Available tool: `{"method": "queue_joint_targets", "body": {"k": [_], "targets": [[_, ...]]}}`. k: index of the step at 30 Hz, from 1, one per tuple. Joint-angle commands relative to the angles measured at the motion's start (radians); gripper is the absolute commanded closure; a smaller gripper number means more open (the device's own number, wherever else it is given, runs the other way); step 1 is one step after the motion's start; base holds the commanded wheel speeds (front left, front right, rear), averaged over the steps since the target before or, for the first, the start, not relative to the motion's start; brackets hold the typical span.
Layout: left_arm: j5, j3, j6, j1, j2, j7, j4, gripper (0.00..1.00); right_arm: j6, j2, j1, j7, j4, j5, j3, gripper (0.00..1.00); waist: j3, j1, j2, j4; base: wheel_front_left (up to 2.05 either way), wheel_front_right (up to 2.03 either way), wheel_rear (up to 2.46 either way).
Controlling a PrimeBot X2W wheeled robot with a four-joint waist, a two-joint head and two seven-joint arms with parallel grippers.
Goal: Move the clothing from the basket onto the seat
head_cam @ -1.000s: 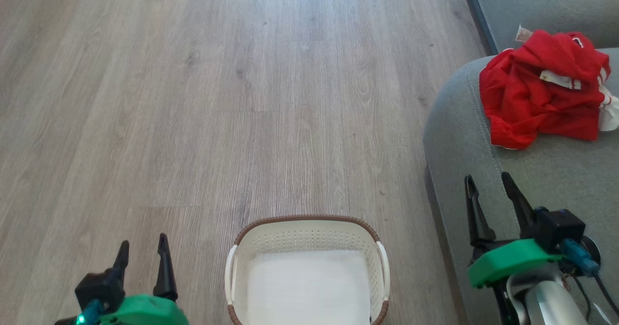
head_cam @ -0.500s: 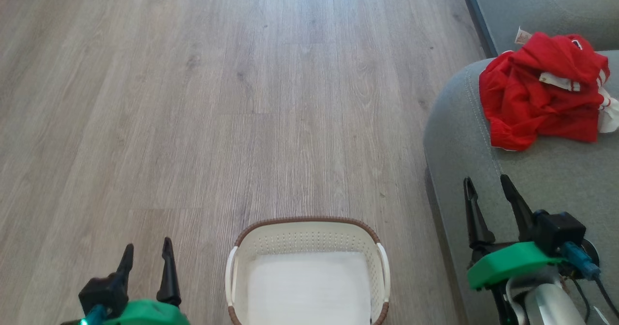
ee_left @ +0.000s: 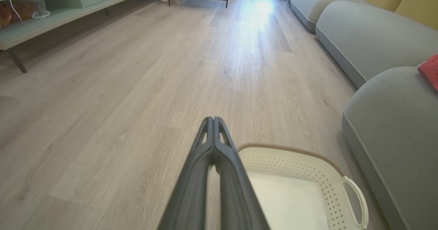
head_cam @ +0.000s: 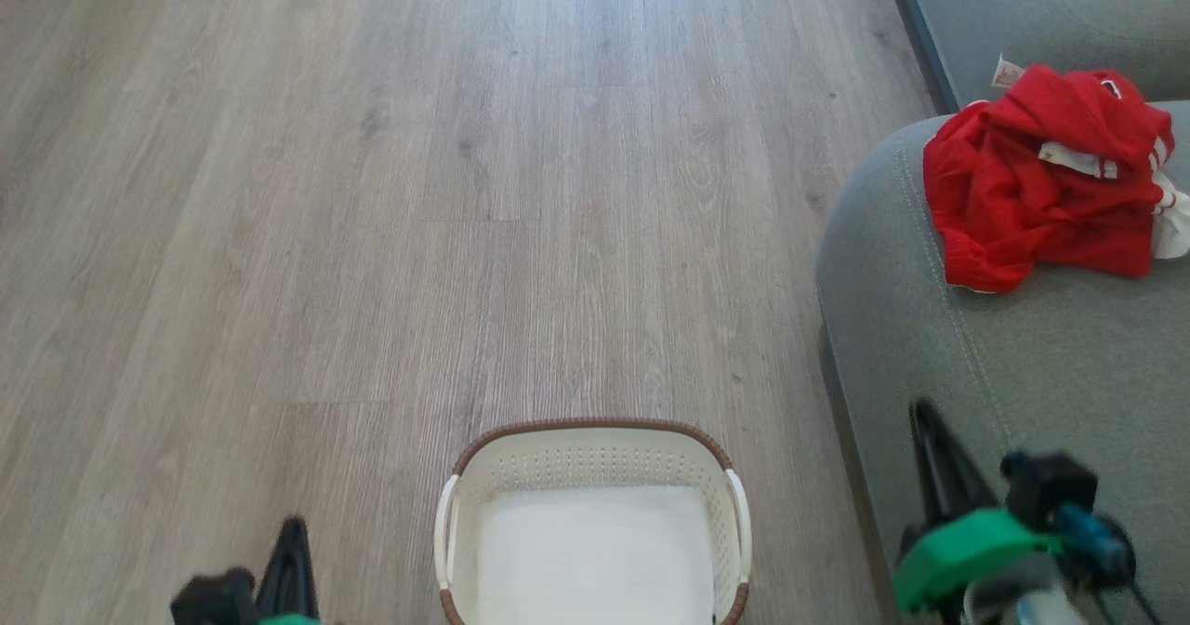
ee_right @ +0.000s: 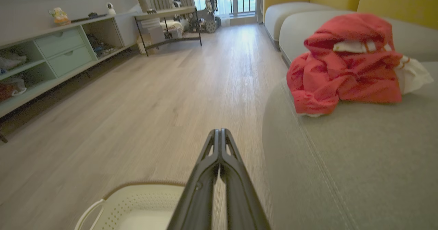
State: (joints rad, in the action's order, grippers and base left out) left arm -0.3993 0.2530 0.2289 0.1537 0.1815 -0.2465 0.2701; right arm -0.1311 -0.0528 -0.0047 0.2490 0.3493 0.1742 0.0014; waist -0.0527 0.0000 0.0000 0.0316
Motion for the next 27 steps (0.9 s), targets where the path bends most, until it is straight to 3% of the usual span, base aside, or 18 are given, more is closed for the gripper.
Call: {"method": "queue_joint_targets", "body": {"k": [1,27], "targets": [[-0.011,-0.004,-0.003,-0.010,0.003,0.003,-0.014,1.00,0.000,0.000,-0.015,-0.004,-0.014,0.012,-0.004,1.00,0.000,0.0000,0.0000,0.000,0.00,0.00,0.00],[-0.264,-0.078,-0.078,-0.064,-0.024,0.076,-0.013,1.00,0.000,0.001,-0.032,-0.079,-0.034,0.311,-0.026,1.00,0.012,0.0000,0.0000,-0.007,0.00,0.00,0.00]]}}
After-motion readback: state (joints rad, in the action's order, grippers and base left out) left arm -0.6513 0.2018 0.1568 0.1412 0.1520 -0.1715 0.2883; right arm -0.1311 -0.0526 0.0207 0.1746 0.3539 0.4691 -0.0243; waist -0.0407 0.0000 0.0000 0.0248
